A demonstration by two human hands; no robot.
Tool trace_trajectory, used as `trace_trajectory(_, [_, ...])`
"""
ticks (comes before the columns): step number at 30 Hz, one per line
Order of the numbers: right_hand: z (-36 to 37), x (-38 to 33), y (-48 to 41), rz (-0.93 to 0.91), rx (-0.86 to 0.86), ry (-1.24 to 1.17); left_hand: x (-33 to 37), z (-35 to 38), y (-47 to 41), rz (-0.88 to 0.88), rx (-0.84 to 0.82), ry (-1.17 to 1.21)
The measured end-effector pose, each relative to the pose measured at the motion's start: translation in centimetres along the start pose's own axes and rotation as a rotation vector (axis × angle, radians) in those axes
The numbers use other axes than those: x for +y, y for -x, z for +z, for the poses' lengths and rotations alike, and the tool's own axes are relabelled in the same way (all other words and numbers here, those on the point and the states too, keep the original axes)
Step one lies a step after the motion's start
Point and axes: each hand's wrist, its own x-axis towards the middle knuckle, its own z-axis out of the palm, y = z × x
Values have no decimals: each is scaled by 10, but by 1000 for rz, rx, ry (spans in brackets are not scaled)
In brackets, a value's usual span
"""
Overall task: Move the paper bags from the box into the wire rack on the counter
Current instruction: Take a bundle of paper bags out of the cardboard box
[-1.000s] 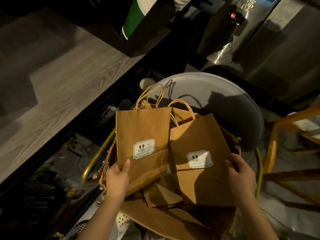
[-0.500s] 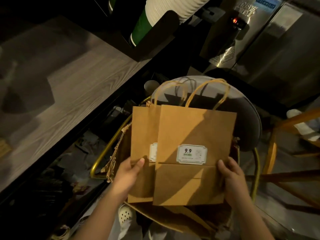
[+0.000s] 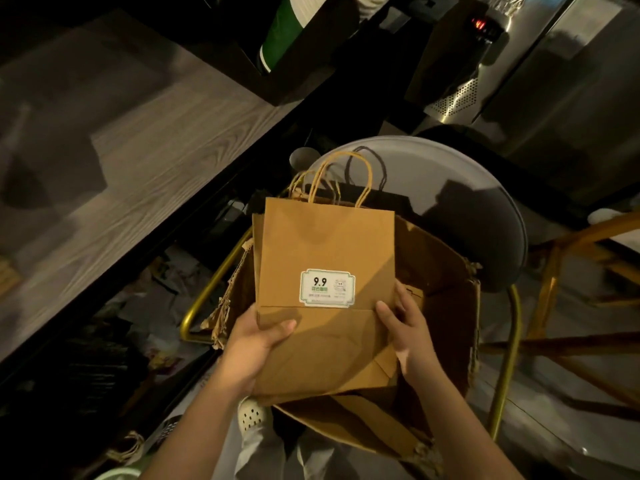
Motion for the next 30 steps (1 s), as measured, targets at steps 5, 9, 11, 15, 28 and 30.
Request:
trace_trajectory(5, [-12, 15, -22, 86, -23, 0, 4, -4, -3, 108, 30, -112])
trace_trajectory(9, [-23, 37, -43, 164, 15, 193, -1, -15, -8, 156, 109, -233])
trace_trajectory(11, [-23, 48, -52, 192, 38, 338, -6, -17, -10, 159, 131, -302])
trace_trajectory(15, [-20, 79, -71, 319, -12, 366, -14, -22, -17, 160, 195, -264])
trace_trajectory(28, [25, 124, -100, 523, 73, 908, -23, -39, -32, 92, 196, -52])
trace_trajectory(30, [25, 134, -101, 553, 78, 963, -24, -41, -32, 93, 182, -43])
